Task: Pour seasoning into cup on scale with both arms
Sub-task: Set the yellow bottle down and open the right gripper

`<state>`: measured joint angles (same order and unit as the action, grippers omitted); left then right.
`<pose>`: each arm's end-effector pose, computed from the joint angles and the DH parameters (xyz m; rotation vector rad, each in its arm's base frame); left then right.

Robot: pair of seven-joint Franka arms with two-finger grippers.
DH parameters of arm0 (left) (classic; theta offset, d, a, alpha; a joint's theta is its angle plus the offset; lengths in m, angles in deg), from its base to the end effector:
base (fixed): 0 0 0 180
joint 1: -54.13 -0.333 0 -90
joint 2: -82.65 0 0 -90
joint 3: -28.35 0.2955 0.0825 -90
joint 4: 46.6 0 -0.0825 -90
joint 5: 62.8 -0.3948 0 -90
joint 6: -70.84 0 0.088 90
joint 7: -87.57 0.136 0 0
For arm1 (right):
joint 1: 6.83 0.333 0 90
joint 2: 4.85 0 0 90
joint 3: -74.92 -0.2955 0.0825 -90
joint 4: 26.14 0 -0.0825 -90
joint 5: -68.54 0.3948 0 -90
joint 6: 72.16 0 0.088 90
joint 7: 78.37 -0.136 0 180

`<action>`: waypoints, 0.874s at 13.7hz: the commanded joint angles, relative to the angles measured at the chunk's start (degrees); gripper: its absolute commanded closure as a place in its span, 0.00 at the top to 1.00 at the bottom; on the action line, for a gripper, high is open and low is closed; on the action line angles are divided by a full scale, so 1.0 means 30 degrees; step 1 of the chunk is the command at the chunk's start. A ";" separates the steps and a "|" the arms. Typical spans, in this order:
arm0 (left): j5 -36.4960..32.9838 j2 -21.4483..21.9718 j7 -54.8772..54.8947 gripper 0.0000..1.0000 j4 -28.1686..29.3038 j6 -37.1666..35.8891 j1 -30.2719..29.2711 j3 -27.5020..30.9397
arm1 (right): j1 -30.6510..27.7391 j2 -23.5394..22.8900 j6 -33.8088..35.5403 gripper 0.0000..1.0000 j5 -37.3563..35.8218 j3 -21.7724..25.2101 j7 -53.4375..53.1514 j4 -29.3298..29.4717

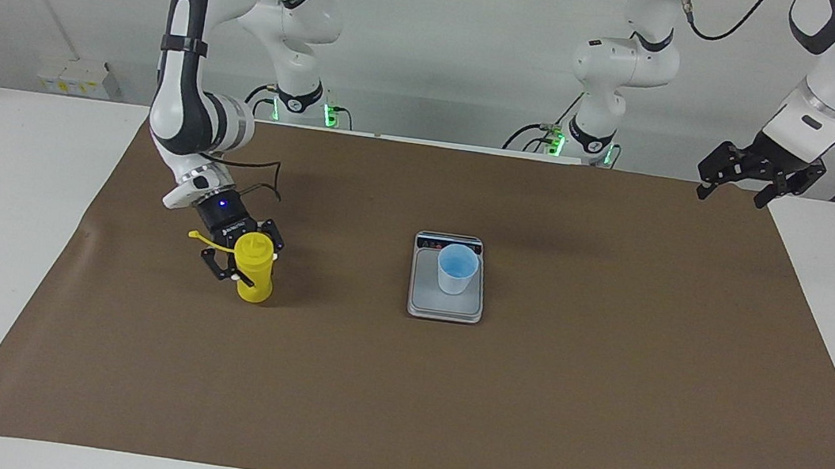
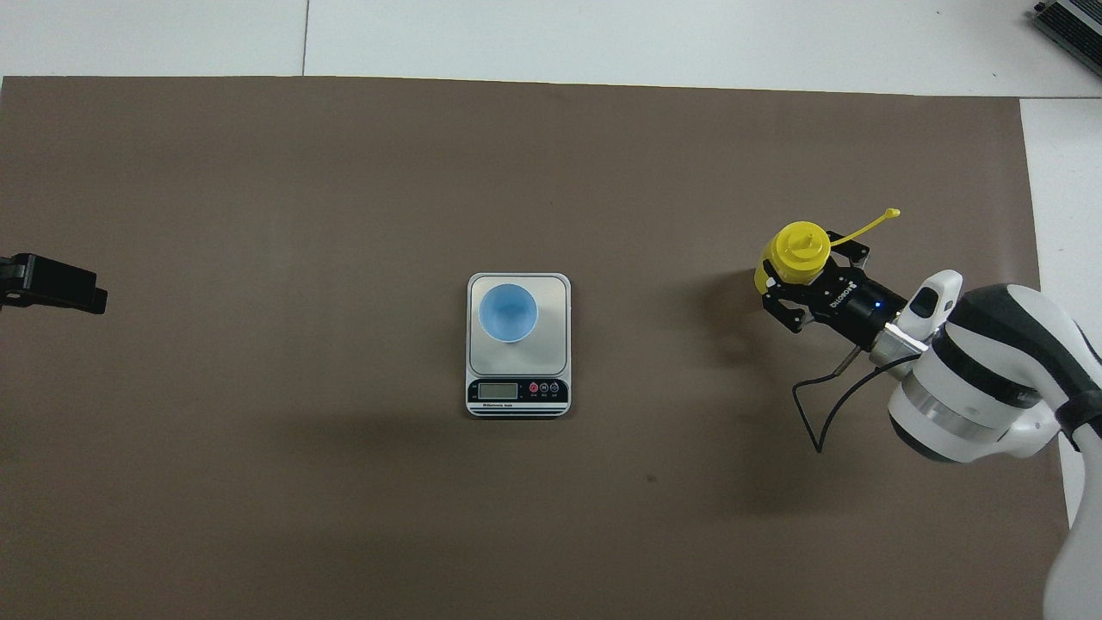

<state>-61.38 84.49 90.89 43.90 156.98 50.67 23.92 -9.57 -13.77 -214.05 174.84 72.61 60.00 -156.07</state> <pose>0.5475 -0.0134 0.5830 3.1154 -0.1183 -0.0680 0.5586 0.0102 0.2505 -2.2481 -0.9583 -1.3789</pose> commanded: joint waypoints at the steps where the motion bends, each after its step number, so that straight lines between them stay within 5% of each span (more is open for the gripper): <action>1: -0.0300 0.0439 -0.0141 1.00 0.0391 -0.0151 -0.0018 0.0010 | -0.0843 0.0278 0.1061 0.00 0.0778 -0.0197 0.1508 -0.0546; 6: -0.0300 0.0438 -0.0141 1.00 0.0391 -0.0151 -0.0018 -0.0019 | -0.1226 0.0042 0.1710 0.00 0.1656 -0.0226 0.2537 -0.0752; 8: -0.0271 0.0467 -0.0141 1.00 0.0391 -0.0151 -0.0018 -0.0020 | -0.1459 0.0042 0.1945 0.99 0.2271 -0.0197 0.2742 -0.0664; 12: -0.0271 0.0468 -0.0141 1.00 0.0391 -0.0151 -0.0018 0.0009 | -0.1871 0.0042 0.1975 1.00 0.2272 -0.0197 0.2714 -0.0663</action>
<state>-61.38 84.50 90.89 43.90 156.98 50.67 23.92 -14.14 -14.30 -209.15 179.85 72.65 66.25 -157.60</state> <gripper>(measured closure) 0.000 0.066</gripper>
